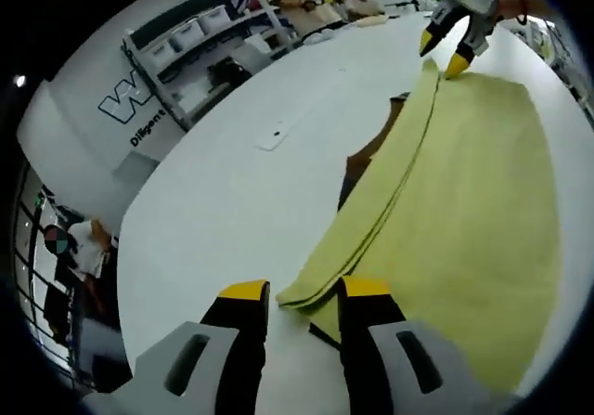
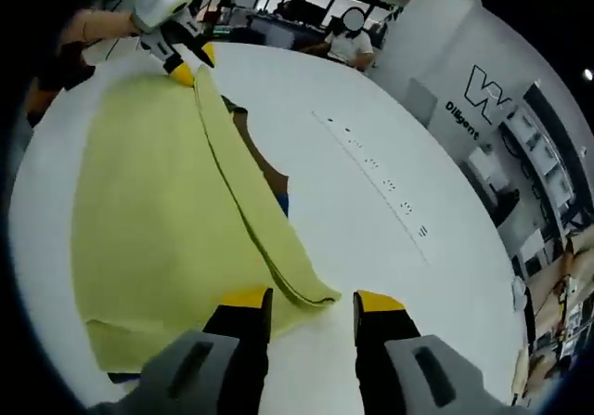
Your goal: Fold the garment on the visible template until the final outline fits inside the template.
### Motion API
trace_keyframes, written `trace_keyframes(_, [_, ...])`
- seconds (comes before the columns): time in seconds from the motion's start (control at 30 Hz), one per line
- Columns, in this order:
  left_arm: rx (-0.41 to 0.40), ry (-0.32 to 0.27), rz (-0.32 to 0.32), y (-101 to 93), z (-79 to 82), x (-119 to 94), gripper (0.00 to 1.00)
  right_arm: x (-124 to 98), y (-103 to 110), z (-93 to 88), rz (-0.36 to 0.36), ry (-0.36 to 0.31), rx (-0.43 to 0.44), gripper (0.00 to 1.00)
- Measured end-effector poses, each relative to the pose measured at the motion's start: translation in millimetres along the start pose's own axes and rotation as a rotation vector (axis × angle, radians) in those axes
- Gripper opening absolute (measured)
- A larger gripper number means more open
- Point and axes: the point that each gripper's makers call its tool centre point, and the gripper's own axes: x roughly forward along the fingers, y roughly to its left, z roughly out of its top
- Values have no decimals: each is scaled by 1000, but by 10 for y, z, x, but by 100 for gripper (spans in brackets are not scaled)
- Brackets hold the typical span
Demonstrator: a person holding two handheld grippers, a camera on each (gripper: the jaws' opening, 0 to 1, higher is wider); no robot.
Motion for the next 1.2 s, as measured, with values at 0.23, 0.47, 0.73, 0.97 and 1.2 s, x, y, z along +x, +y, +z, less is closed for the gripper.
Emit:
trace_keyframes(0.23, [-98, 4, -36, -16, -48, 59, 11, 65, -46, -22, -14, 29, -35, 14])
trace_keyframes(0.47, [-219, 1, -48, 14, -81, 76, 4, 94, -84, -42, -7, 15, 37, 3])
trace_keyframes(0.73, [-507, -36, -97, 36, -48, 60, 3, 59, -169, 62, 12, -77, 294, 0])
trace_keyframes(0.97, [-676, -47, -82, 116, -35, 109, 4, 131, -201, 25, 4, -78, 509, 0])
trace_keyframes(1.2, [-785, -33, -49, 149, -25, 208, 9, 208, -298, -8, -53, -84, 665, 1])
